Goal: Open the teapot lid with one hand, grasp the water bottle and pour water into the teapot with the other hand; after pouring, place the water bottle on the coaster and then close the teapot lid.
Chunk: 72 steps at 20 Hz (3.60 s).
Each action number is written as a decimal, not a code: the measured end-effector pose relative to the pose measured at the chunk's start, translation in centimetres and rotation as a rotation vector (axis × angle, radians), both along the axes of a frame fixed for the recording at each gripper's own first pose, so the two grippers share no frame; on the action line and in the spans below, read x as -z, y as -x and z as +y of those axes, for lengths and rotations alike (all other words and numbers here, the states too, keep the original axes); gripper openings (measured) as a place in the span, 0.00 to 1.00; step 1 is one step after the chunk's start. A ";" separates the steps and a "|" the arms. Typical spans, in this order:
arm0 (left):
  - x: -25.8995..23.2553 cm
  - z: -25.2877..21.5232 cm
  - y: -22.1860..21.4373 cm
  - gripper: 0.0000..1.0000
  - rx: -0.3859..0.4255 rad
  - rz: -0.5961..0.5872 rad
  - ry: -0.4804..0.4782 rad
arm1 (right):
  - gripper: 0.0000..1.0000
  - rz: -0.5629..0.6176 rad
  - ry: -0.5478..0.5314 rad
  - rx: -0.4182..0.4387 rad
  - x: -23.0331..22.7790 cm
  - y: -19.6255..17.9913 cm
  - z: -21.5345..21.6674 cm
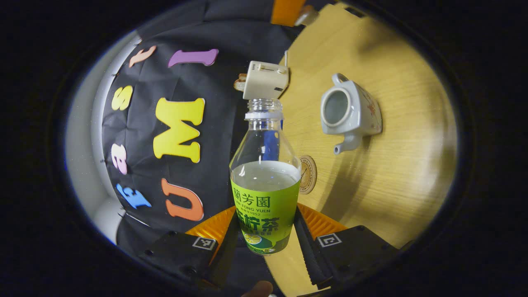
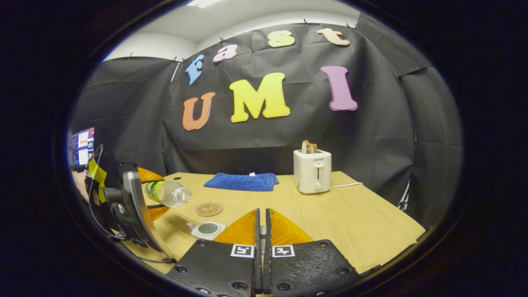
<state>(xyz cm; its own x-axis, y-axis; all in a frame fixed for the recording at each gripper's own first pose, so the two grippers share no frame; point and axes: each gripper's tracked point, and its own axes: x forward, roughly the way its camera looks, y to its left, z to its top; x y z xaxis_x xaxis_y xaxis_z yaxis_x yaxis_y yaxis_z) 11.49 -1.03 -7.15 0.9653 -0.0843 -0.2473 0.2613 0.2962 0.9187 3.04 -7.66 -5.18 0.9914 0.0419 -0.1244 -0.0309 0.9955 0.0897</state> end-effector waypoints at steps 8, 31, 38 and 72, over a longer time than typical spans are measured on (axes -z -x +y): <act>-2.6 -1.5 0.9 0.74 -0.078 0.108 0.806 | 0.01 -0.009 0.002 -0.020 -1.0 -0.6 1.5; -2.1 -4.5 -12.4 0.76 -0.063 0.120 1.280 | 0.01 0.038 0.037 -0.031 0.5 -1.7 2.8; 1.0 -4.3 -13.0 0.76 -0.103 0.178 1.250 | 0.00 0.061 0.042 -0.030 1.4 -2.0 2.9; -2.2 12.8 4.0 0.98 -0.396 -0.105 1.293 | 0.00 0.033 0.041 -0.264 2.8 -6.5 11.8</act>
